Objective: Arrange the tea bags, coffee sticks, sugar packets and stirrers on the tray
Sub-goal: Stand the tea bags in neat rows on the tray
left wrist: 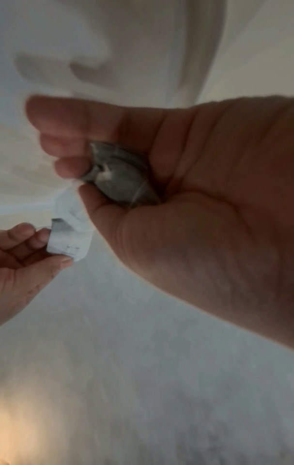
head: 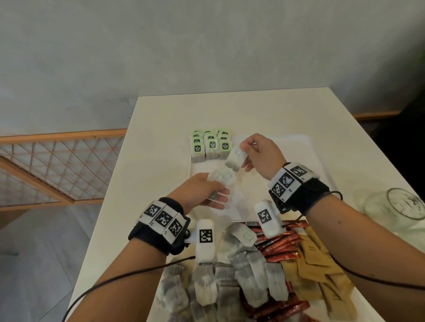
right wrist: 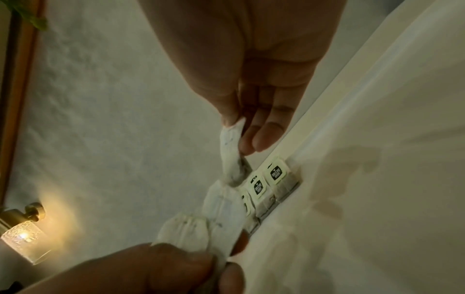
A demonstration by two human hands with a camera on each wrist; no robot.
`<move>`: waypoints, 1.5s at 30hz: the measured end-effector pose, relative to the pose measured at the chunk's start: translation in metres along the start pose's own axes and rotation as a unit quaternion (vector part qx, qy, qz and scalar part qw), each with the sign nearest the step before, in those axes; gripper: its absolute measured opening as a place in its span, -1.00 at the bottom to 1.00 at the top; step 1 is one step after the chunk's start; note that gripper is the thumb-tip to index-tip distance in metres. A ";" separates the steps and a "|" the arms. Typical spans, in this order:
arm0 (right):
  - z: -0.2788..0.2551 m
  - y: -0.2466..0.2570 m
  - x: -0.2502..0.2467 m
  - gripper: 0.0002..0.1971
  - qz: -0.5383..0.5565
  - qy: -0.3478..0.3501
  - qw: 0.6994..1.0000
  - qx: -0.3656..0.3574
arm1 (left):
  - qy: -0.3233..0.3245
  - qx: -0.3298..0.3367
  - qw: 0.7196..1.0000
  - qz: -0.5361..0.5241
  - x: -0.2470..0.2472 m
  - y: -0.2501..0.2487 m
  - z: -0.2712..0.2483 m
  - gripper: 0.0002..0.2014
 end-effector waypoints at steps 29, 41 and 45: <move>0.003 -0.007 0.007 -0.92 0.014 0.115 0.993 0.031 | -0.099 0.065 0.989 -0.092 0.003 -0.018 0.016 -0.92; 0.055 -0.046 0.021 -0.90 -0.102 0.076 0.989 0.070 | -0.003 -0.008 0.972 -0.233 -0.032 -0.009 0.035 -0.85; 0.067 -0.045 0.026 -0.83 -0.083 0.065 0.993 0.061 | -0.012 -0.008 0.973 -0.230 -0.035 -0.007 0.040 -0.84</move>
Point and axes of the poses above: each hand's wrist, its own z-axis towards the middle knuckle, its own x-axis out of the palm, y = z × x, the point moved 1 cm from there along z, towards the middle knuckle, and after that the axes turned 15 degrees about -x, right-handed, at the moved point
